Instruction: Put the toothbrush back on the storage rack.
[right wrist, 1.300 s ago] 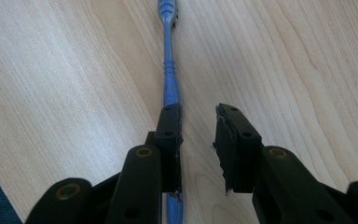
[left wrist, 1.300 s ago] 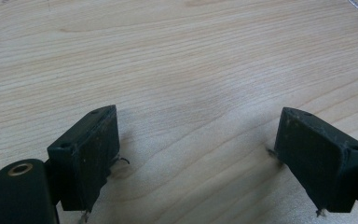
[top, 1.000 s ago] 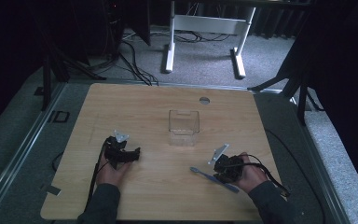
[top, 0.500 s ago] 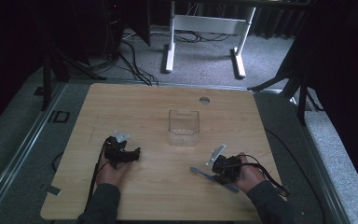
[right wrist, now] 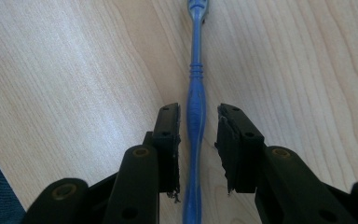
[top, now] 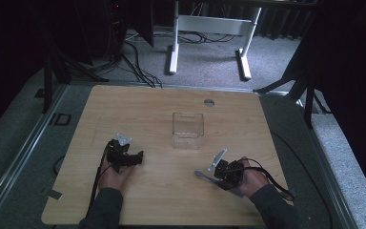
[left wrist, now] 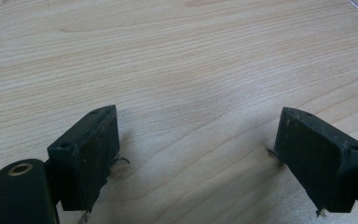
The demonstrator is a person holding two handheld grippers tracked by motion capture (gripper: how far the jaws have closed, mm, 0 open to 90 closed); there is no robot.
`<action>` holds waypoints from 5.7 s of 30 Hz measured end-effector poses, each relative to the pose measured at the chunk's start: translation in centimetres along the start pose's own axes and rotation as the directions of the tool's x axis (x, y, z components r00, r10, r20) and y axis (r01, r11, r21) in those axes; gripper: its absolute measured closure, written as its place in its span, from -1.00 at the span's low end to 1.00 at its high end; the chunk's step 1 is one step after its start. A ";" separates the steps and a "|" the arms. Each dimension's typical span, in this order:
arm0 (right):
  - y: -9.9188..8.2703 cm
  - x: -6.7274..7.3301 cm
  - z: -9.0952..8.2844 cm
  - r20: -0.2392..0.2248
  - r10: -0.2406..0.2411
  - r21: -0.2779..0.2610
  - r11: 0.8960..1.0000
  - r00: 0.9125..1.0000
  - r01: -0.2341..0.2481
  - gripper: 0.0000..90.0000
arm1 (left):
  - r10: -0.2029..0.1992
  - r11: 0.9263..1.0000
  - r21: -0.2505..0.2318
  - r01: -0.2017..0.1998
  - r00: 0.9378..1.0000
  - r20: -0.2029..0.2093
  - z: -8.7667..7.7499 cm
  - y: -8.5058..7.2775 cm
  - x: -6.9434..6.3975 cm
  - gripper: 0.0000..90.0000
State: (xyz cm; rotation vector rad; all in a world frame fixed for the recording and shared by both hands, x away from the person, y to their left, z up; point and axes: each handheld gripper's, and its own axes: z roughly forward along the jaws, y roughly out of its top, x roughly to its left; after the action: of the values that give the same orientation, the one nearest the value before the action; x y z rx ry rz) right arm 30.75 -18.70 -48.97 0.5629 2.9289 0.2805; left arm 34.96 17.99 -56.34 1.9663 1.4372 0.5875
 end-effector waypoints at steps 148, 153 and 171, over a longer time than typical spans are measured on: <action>1.0 -2.5 -5.4 0.018 0.228 -0.493 0.849 0.973 -0.190 0.82 | 0.000 1.000 0.000 0.000 1.000 0.000 0.0 0.0 0.0 -0.68; 1.0 -2.6 -5.6 0.021 0.247 -0.531 0.824 0.969 -0.198 0.82 | 0.000 1.000 -0.001 0.000 1.000 0.000 0.0 0.0 0.0 -0.68; 1.0 -2.8 -6.5 0.023 0.287 -0.621 0.755 0.958 -0.211 0.83 | 0.001 1.000 0.000 -0.001 1.000 0.000 0.0 0.0 0.0 -0.68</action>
State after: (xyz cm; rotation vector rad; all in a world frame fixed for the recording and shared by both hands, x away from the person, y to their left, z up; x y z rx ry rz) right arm 32.53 -19.84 -42.17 0.8140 2.4166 1.1392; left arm 34.97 18.00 -56.34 1.9670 1.4359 0.5876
